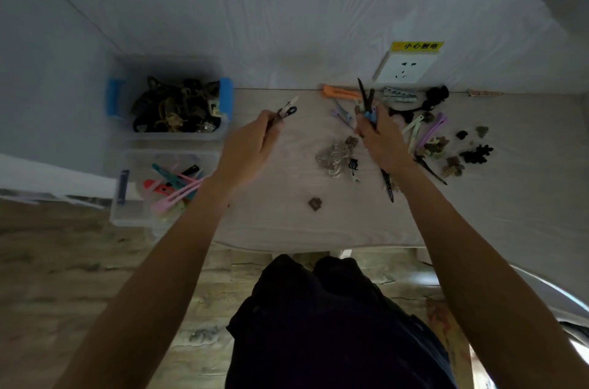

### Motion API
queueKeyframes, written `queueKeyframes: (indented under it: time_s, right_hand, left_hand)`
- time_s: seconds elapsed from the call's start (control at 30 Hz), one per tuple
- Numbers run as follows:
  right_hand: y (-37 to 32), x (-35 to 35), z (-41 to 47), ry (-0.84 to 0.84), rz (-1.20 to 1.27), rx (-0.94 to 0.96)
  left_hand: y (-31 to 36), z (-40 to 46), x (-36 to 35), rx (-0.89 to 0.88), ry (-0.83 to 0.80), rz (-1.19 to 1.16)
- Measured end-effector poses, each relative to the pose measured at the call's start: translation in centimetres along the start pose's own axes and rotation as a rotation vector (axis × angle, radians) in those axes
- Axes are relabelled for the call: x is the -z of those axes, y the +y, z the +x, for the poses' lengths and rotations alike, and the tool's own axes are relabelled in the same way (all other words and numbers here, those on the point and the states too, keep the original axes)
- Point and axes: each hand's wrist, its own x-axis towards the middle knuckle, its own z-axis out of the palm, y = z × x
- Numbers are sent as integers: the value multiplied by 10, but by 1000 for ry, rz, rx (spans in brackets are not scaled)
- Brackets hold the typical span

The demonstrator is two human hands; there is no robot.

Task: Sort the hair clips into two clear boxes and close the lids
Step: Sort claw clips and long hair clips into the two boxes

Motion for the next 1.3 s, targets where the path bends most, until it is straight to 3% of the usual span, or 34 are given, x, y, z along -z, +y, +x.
queueKeyframes:
  time_s: [0.1, 0.23, 0.37, 0.47, 0.53, 0.6, 0.67, 0.77, 0.9, 0.97, 1.07, 1.2, 1.3]
  right_hand:
    - [-20, -18, -16, -89, 225, -54]
    - [-60, -57, -36, -247, 270, 25]
    - [-112, -102, -55, -442, 105, 179]
    - [-144, -134, -65, -523, -129, 348]
    - [-158, -153, -68, -572, -302, 459]
    - [-167, -173, -70, -556, -518, 577]
    - [-169, -193, -69, -495, -747, 626]
    - [-166, -221, -65, -476, -905, 626]
    - [-158, -231, -66, -556, -769, 594]
    - [-148, -219, -73, -517, -544, 623]
    - [-122, -178, -84, -279, -275, 637]
    - [-69, -102, -86, 8, -314, 506]
    - [-20, -49, -74, 106, -398, 329]
  left_hand:
    - [-24, -41, 35, 12, 57, 69]
    - [-74, -89, 64, 117, 130, 222]
    - [-119, -119, 80, 343, -38, 355]
    - [-123, -124, 88, 252, -146, 390]
    - [-118, -124, 92, 182, -117, 297]
    - [-118, -129, 98, 272, -81, 220]
    - [-125, -139, 98, 315, 21, 183]
    - [-127, -153, 92, 308, 312, 147]
    - [-120, -155, 83, 336, 578, 41]
    - [-111, -149, 79, 300, 698, -58]
    - [-87, -127, 68, 188, 721, -142]
    - [-45, -82, 38, 38, 442, -168]
    - [-17, -39, 9, -105, 180, -122]
